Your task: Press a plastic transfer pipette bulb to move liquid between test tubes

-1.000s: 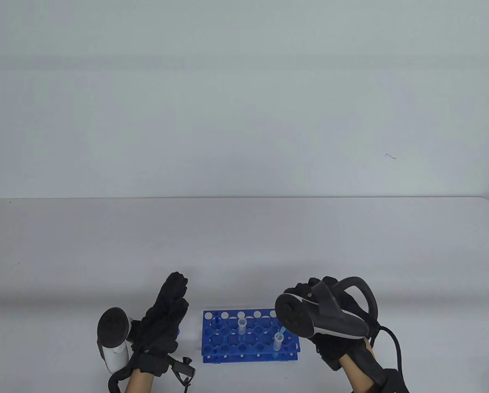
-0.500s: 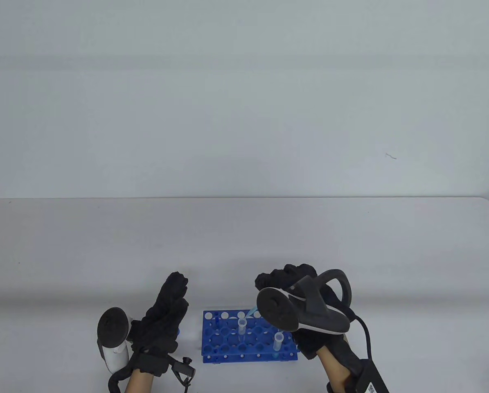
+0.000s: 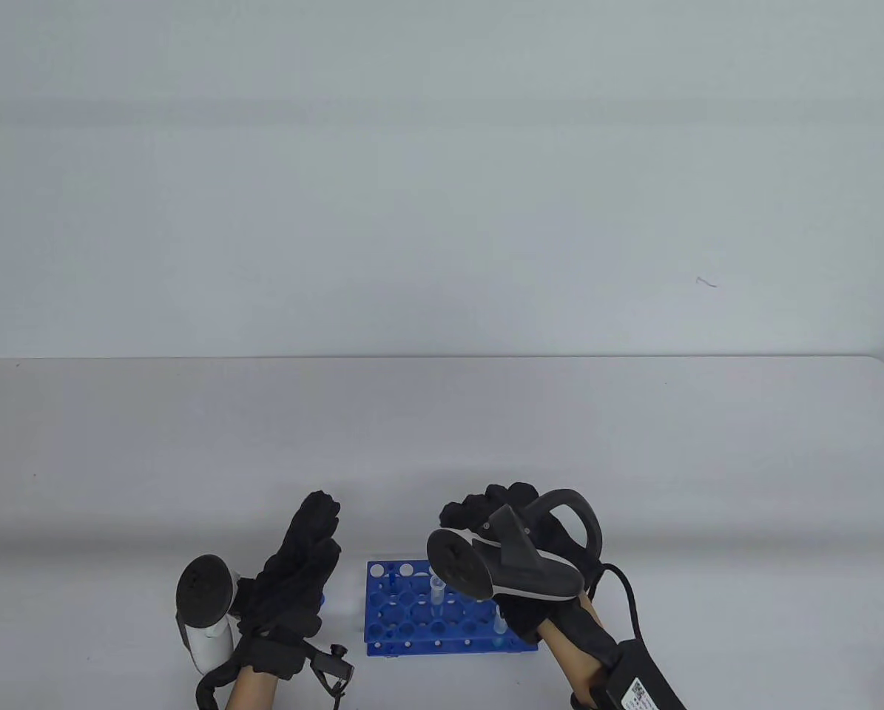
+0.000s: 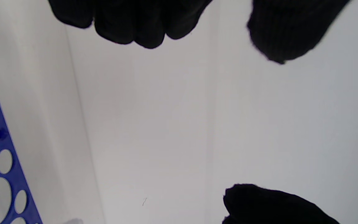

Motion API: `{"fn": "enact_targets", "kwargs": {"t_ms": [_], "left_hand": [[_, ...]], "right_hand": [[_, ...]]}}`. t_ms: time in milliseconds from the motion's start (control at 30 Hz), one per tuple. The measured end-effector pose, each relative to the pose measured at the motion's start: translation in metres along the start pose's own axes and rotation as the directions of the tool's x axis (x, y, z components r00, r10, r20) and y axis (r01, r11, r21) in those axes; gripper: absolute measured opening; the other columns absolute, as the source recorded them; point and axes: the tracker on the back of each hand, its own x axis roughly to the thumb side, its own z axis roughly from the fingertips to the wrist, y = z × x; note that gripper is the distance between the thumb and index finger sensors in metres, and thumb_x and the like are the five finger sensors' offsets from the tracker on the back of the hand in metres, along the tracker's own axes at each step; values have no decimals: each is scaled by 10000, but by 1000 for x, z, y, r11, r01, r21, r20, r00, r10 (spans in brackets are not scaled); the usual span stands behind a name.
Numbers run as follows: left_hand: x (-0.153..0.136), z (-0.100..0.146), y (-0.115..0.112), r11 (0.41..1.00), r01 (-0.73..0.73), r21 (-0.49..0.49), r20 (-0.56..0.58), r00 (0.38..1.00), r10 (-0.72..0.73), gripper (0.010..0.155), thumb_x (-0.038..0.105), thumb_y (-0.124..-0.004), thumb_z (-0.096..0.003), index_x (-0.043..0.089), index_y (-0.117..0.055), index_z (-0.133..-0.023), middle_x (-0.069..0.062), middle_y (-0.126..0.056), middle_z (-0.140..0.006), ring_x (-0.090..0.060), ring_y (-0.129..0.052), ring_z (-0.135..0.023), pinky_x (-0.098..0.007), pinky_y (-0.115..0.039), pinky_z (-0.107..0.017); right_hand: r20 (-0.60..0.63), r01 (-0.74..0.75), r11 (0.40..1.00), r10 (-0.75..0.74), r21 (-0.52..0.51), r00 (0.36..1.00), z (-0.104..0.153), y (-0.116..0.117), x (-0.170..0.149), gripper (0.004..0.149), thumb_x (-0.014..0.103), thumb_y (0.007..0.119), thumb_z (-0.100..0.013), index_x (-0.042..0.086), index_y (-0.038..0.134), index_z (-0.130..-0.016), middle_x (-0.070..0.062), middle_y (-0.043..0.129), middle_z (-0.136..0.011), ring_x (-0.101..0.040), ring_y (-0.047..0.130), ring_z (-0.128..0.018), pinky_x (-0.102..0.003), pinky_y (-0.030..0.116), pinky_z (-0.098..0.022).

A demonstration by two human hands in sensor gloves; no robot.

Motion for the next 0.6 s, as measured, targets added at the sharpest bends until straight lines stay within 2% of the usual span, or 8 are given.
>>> {"fn": "enact_targets", "kwargs": {"t_ms": [400,600], "left_hand": [[0,0,0,1000,0,-1,0,1000,0,921,670,-666,-452,183,-364,-1173,-143,-427,-1225,-396,-454,-1099,-610,-443,-812],[0,0,0,1000,0,-1,0,1000,0,922,671,-664,-453,183,-362,-1174,-143,-425,-1226,-396,-451,-1100,-611,-442,-811]], "right_hand": [[51,-38,999,37,28,998,-9,21,16,468,366,850,-340,223,863,-785,33,1017,-604,-177,998,-517,-485,777,-547],[81,-77,994,71,74,994,-12,31,23,471,334,858,-341,224,850,-799,36,1009,-619,-173,994,-532,-489,774,-556]]}}
